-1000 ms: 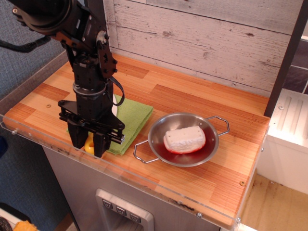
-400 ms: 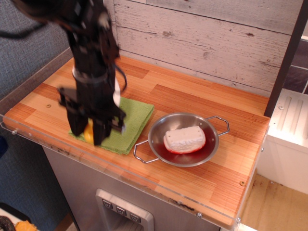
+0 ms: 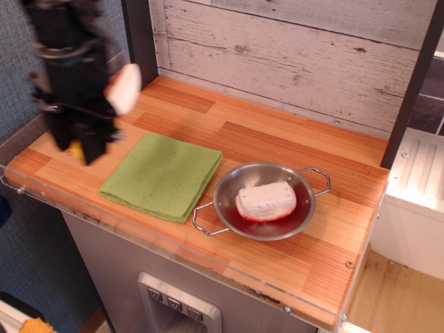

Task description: Put the yellow knife on the left side of the green cloth

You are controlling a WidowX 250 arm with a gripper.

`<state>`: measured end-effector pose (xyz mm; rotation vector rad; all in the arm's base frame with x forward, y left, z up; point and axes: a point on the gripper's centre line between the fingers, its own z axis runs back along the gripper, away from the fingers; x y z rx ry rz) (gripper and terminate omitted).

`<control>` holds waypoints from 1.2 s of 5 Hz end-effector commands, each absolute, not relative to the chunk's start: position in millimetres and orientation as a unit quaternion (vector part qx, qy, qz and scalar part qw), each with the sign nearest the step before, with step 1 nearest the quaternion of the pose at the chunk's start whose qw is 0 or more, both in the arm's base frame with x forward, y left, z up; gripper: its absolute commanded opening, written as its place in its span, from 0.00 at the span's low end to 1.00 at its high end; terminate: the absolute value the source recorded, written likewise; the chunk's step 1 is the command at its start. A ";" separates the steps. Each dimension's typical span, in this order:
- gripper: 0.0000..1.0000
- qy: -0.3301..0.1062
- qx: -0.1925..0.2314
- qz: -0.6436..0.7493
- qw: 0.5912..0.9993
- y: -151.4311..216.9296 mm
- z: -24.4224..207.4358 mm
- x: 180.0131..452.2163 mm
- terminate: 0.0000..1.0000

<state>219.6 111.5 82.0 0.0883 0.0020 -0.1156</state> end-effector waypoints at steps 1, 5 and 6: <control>0.00 0.030 0.027 -0.082 0.996 166.0 37.5 211.8 0.00; 0.00 0.029 0.072 -0.191 0.979 163.9 40.6 269.3 0.00; 0.00 0.022 0.068 -0.182 0.981 162.7 36.7 269.1 0.00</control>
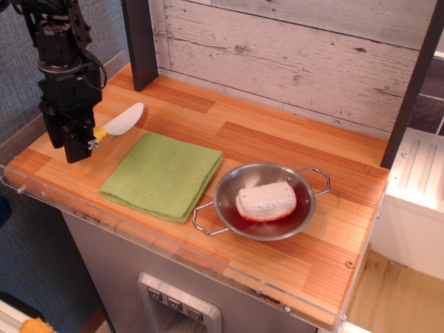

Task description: Put the yellow knife on the left side of the green cloth

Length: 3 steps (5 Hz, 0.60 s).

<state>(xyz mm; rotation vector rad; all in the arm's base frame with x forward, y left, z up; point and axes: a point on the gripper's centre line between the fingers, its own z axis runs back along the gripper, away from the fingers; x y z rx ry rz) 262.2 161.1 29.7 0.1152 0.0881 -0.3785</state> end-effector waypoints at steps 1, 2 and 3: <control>1.00 0.008 0.066 -0.167 0.984 162.6 42.7 263.5 0.00; 1.00 -0.026 0.081 -0.179 0.980 160.4 70.1 261.2 0.00; 1.00 -0.067 0.086 -0.157 0.982 131.5 117.0 255.1 0.00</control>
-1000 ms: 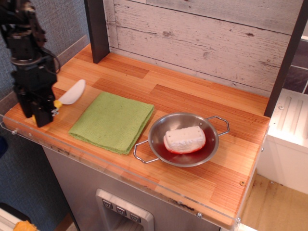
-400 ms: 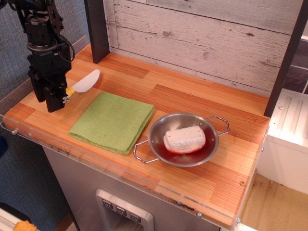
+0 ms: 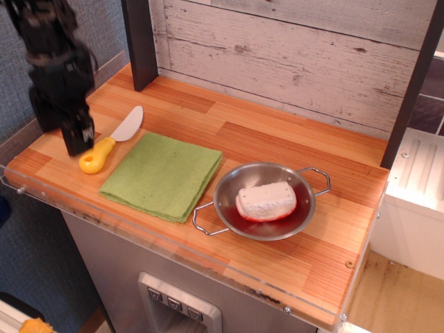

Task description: Put the yellow knife on the left side of the green cloth

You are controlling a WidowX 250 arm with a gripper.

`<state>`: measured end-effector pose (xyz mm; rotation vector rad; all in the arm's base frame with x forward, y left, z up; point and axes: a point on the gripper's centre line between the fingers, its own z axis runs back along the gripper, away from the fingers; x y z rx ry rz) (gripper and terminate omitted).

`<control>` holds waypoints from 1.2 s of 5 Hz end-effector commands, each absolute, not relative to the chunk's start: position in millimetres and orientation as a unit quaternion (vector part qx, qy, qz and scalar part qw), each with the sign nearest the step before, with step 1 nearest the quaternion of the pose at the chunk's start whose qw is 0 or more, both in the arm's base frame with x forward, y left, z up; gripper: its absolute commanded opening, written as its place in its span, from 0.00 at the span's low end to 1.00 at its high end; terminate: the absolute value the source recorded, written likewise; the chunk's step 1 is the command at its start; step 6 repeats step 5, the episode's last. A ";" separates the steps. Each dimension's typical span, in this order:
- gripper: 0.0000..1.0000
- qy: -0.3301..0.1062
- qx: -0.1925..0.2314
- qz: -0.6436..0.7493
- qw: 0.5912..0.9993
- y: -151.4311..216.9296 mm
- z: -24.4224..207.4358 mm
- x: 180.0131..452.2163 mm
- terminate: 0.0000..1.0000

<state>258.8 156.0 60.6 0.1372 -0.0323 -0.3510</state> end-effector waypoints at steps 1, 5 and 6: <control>1.00 -0.076 0.054 -0.105 0.990 85.4 137.2 245.7 0.00; 1.00 -0.049 0.027 -0.047 0.997 19.1 127.9 246.3 1.00; 1.00 -0.049 0.027 -0.047 0.997 19.1 127.9 246.3 1.00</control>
